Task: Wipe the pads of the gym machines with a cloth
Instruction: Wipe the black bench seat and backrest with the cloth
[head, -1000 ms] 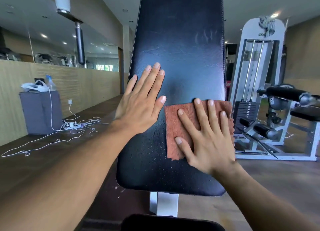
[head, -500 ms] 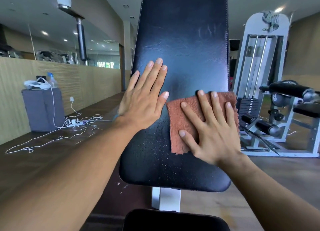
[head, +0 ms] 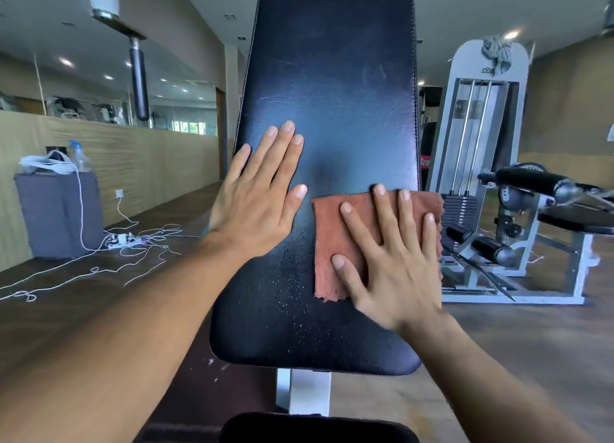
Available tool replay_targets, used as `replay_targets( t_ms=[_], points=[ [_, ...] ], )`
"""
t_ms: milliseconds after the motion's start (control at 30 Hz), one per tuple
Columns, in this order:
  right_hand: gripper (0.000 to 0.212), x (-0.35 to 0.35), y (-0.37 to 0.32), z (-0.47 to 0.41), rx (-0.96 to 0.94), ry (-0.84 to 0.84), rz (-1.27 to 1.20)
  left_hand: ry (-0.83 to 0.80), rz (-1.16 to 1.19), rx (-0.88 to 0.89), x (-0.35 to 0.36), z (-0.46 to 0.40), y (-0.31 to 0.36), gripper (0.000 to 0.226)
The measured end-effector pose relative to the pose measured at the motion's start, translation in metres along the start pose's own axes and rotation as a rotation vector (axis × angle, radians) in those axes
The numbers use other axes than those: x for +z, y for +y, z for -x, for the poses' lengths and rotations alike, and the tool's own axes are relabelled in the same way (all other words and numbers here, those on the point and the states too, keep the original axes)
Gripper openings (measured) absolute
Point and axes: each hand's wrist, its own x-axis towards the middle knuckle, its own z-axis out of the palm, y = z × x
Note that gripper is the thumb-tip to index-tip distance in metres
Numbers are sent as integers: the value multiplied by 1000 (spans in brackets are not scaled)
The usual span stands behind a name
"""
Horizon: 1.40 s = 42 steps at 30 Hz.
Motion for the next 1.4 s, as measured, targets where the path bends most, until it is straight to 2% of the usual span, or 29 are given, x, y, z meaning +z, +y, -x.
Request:
replay_targets(
  t_ms=[67,167,233,433,567,700,767,867,900,967,1033,1100,1167,1267,1400],
  points=[
    [70,11,-8,28,-15,-8,7,-1,2,5,-1,0,0,61],
    [70,23,-1,68,-221,-68,51,9,8,13,-1,-1,1,61],
    [69,19,9,61,-279,-65,74,22,17,9,1,1,0,61],
    [69,14,-11,40,10,-23,-13,17,37,9,2,0,0,61],
    [70,23,-22,66,-103,-47,12,8,53,14,2,0,-1,61],
    [68,16,-35,30,-1,-39,-12,-14,95,21,-1,-1,-2,60],
    [68,15,-54,14,40,-47,-40,-18,225,12,-6,-3,-3,58],
    [70,14,-71,5,57,-64,-87,-9,599,-105,-25,3,-2,50],
    [70,13,-73,4,56,-75,-99,18,640,-115,-32,10,1,48],
    [73,8,-71,5,39,-102,-149,73,594,-29,-44,32,15,46],
    [76,2,-60,6,23,-104,-311,100,596,72,-44,50,38,48],
    [71,-6,-40,6,16,-77,-575,38,638,90,-36,58,64,54],
    [63,-10,-18,7,15,-48,-745,-70,545,60,-21,61,82,61],
    [56,-12,5,3,-87,52,-642,-133,226,44,0,65,90,61],
    [48,-12,14,-16,-10,129,-460,-119,96,96,5,67,87,61]
  ],
)
